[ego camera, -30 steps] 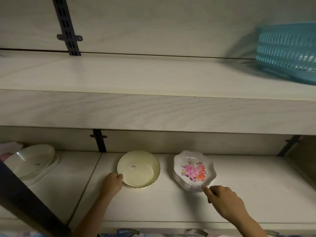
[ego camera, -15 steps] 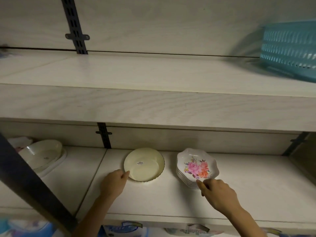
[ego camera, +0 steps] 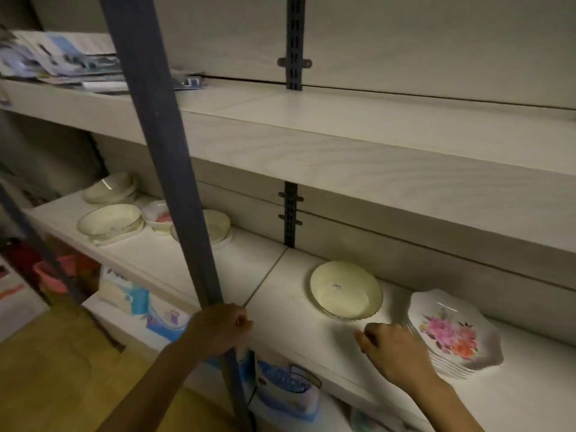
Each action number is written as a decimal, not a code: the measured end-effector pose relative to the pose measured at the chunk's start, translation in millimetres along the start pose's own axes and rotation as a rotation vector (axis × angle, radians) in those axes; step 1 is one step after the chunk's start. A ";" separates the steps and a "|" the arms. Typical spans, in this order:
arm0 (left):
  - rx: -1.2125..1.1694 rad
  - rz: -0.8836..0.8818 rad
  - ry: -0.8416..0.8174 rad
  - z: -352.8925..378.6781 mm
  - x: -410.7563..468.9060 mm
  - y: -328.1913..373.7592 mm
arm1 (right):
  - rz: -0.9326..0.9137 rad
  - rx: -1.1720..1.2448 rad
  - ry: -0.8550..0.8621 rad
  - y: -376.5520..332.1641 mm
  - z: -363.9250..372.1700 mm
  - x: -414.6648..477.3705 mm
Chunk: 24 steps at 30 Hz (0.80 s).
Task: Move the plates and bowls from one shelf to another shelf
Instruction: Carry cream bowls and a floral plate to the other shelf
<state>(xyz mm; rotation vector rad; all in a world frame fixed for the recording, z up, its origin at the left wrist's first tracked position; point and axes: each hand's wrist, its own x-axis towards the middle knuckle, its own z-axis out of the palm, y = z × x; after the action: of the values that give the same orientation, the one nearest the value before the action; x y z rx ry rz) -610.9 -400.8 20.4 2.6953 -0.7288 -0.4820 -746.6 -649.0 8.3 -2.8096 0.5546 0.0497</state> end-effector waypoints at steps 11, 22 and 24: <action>0.096 -0.059 0.243 -43.6 -51.8 -112.5 | -0.245 -0.084 -0.034 -132.0 10.8 13.8; 0.079 0.007 0.376 -90.5 -50.1 -263.0 | -0.222 -0.035 -0.071 -291.3 55.5 27.4; 0.078 0.032 0.367 -99.9 -44.8 -285.1 | -0.209 -0.019 -0.046 -314.3 59.4 33.7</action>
<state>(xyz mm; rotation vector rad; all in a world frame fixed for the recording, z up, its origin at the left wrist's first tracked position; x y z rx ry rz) -486.5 -121.9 13.9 2.7258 -0.6927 0.0534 -595.6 -365.9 30.6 -2.8601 0.2498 0.0784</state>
